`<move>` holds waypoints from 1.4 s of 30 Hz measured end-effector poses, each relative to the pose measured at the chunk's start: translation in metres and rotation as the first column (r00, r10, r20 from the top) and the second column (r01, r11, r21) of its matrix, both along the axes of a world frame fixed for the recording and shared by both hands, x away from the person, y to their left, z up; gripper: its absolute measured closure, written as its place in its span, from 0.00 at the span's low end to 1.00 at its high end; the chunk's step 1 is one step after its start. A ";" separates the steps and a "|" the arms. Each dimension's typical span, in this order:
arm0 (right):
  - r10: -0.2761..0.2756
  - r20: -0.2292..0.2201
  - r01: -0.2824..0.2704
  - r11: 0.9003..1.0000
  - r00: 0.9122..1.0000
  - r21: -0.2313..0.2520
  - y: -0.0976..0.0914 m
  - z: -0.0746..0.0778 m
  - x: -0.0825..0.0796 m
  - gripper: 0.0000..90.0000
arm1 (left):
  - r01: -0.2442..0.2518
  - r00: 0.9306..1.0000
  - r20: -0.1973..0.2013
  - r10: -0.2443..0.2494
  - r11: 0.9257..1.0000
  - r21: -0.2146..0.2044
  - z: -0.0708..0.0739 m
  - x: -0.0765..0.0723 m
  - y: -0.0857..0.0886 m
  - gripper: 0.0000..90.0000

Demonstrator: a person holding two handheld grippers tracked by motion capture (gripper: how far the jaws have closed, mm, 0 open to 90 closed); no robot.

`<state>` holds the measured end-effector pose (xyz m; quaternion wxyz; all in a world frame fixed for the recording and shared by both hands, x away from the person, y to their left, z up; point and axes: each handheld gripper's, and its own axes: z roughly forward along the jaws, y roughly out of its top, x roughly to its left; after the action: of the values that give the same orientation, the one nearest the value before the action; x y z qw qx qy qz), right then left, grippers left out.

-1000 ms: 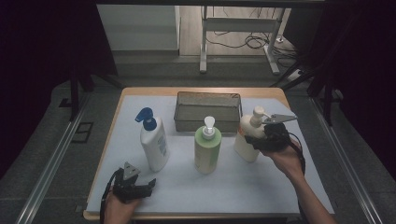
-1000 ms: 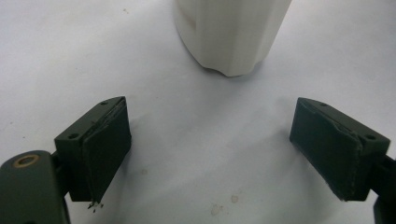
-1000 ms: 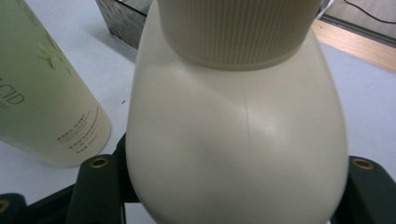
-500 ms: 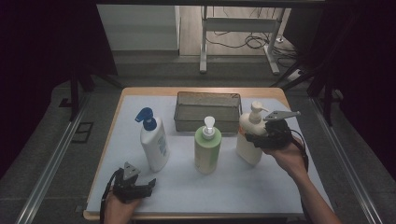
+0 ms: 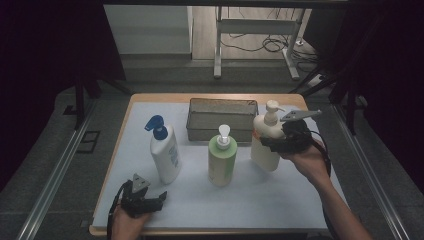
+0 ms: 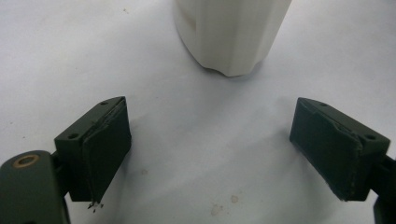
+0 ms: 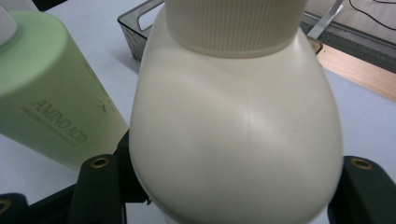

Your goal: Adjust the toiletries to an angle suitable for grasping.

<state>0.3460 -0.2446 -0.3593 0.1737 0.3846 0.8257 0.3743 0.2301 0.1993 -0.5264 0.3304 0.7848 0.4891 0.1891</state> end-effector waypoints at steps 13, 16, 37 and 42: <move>0.000 0.015 0.000 1.000 1.000 0.006 0.014 0.022 0.010 0.41 | -0.001 1.000 0.000 0.001 1.000 -0.001 0.000 0.000 0.000 0.14; 0.000 0.017 0.000 1.000 1.000 0.009 0.017 0.027 0.013 0.41 | -0.002 1.000 0.001 0.002 1.000 -0.002 0.000 0.000 0.000 0.14; -0.036 0.050 0.035 0.999 0.998 0.020 0.038 0.045 0.040 0.41 | -0.001 1.000 0.000 0.001 1.000 -0.002 0.000 0.000 0.000 0.14; -0.049 0.056 0.048 0.999 0.997 0.025 0.044 0.046 0.049 0.41 | -0.001 1.000 0.000 0.001 1.000 -0.002 0.000 0.000 0.000 0.14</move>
<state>0.3953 -0.2010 -0.3138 0.2013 0.3960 0.8063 0.3906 0.2304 0.1993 -0.5265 0.3311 0.7841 0.4899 0.1886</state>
